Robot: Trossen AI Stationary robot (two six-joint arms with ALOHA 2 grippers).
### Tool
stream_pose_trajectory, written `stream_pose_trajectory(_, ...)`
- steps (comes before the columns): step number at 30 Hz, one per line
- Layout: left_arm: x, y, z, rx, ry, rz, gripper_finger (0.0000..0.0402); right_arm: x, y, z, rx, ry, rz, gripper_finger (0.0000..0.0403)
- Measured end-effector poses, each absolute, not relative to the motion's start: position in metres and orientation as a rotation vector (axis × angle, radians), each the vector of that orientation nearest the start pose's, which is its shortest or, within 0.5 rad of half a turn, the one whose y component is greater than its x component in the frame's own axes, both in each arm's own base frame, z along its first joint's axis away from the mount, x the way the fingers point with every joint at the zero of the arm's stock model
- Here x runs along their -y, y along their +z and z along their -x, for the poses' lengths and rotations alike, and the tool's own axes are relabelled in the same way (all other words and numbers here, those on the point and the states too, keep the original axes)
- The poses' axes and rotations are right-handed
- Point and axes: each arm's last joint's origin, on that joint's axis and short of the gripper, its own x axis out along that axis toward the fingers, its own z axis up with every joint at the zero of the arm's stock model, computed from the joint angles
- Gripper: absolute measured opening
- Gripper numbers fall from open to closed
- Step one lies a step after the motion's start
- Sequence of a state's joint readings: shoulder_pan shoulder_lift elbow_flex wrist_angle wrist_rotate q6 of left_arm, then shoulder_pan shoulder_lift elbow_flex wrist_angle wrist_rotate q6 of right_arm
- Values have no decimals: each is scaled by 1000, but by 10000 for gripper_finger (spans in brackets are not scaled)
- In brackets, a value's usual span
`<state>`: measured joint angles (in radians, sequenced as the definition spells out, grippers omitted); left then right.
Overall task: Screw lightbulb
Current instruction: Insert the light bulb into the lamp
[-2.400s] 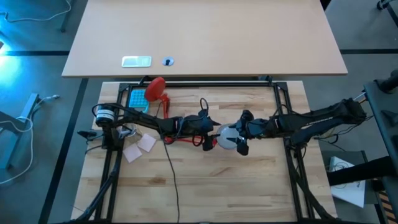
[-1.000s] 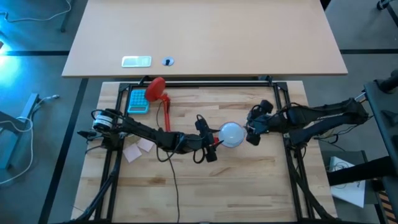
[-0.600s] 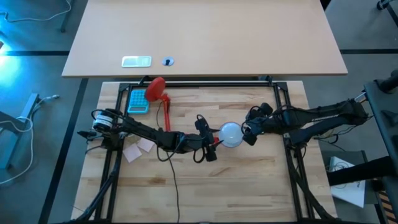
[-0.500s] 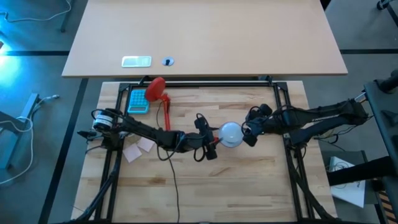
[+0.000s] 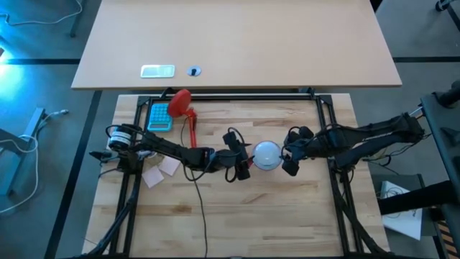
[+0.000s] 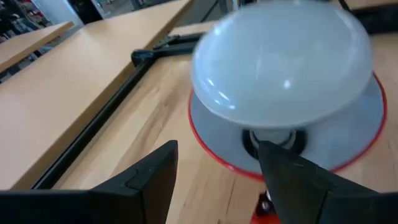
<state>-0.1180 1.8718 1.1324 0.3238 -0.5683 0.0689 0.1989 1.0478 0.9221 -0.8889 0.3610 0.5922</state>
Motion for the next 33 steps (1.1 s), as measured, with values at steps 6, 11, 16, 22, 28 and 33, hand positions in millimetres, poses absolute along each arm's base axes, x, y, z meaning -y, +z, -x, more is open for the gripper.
stream_pose_trajectory(6,41,198,-400,-437,409,-212,215,-19,280,-185,-858,-594,-204,260)
stream_pose_trajectory(11,43,201,-401,-404,370,-175,215,-14,274,-193,-880,-644,-191,257)
stream_pose_trajectory(16,35,201,-402,-402,387,-168,215,-17,268,-198,-920,-619,-184,261)
stream_pose_trajectory(22,23,203,-403,-401,409,-187,215,-26,268,-197,-924,-573,-212,253)
stream_pose_trajectory(28,12,204,-402,-419,429,-225,215,-32,268,-194,-943,-533,-245,247)
stream_pose_trajectory(33,14,212,-395,-459,420,-238,215,-26,268,-189,-974,-579,-241,253)
